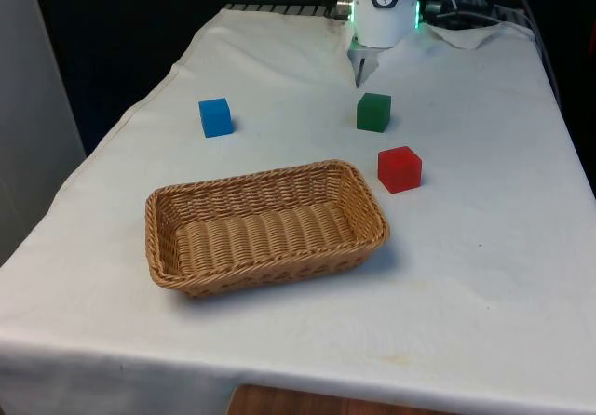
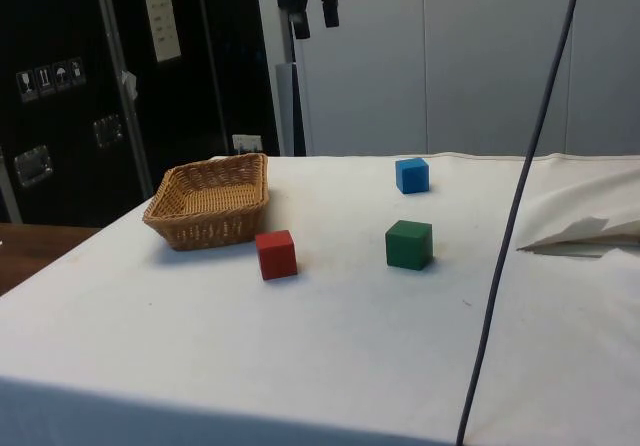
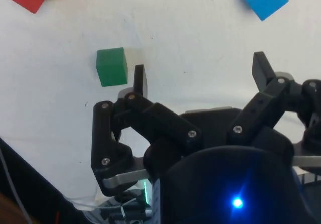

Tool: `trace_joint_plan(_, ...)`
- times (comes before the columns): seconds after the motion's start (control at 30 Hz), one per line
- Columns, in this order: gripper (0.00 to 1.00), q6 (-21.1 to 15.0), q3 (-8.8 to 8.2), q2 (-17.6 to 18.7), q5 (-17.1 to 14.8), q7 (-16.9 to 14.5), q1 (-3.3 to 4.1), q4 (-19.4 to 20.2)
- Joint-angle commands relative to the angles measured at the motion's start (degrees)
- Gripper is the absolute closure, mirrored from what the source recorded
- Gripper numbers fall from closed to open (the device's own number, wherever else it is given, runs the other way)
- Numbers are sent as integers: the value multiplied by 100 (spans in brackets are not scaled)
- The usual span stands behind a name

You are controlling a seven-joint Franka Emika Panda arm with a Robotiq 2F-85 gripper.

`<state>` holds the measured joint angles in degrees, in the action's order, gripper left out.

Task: Pick up the blue cube and place it into the basket.

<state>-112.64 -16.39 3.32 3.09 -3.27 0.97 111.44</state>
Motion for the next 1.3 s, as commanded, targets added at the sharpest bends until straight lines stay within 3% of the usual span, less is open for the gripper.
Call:
trace_joint_plan(0.0, 0, -103, -17, -29, -63, -63, -23, 69)
trace_joint_plan(0.17, 0, -97, -115, -17, -80, -149, -17, 115)
trace_joint_plan(0.27, 0, -315, -206, -138, -149, -286, -34, 332)
trace_joint_plan(0.5, 0, -378, -269, -172, -115, -269, -23, 447)
trace_joint_plan(0.53, 0, -521, -269, -172, -109, -160, -23, 504)
trace_joint_plan(1.07, 0, -779, -281, -97, -69, 476, -23, 602)
trace_joint_plan(1.27, 0, -859, -315, -97, -115, 487, -40, 642)
